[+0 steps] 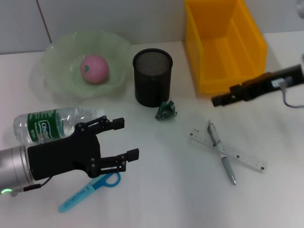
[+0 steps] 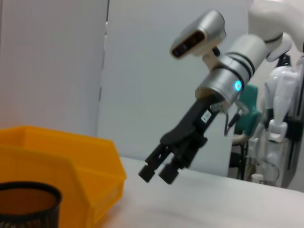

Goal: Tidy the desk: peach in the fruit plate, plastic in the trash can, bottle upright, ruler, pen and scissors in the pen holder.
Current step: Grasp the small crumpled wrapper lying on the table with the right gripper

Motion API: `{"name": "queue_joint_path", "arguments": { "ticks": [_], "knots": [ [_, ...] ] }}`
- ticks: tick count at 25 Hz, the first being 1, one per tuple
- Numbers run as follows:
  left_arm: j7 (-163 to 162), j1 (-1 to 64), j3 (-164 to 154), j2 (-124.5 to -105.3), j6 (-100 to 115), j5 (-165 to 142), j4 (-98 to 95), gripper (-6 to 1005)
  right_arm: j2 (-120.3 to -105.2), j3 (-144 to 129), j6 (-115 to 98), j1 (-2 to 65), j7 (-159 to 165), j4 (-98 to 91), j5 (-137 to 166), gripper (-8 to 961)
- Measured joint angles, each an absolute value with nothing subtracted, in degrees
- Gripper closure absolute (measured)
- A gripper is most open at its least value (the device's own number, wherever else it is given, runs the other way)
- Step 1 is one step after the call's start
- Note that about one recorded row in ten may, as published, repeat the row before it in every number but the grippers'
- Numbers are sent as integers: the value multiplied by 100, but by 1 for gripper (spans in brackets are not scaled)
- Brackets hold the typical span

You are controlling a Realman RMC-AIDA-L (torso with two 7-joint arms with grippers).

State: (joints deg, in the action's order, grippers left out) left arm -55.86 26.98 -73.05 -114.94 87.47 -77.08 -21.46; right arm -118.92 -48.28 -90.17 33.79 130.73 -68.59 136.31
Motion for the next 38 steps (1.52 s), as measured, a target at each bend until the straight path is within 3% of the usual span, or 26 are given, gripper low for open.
{"name": "queue_joint_path", "arguments": {
  "ticks": [4, 9, 38],
  "knots": [
    [-5480, 2672, -7309, -11539, 8603, -7708, -2152, 142, -11878, -4838, -8706, 4056, 13432, -6181, 14138, 142],
    [-5405, 2657, -7350, -11566, 8547, -7708, -2154, 142, -11895, -5186, -8250, 4429, 13562, -5547, 14391, 143],
    [-5273, 2676, -7357, -11573, 8542, -7807, -2203, 143, -11936, -6799, -6008, 5230, 14106, -3643, 13923, 148]
  ]
}}
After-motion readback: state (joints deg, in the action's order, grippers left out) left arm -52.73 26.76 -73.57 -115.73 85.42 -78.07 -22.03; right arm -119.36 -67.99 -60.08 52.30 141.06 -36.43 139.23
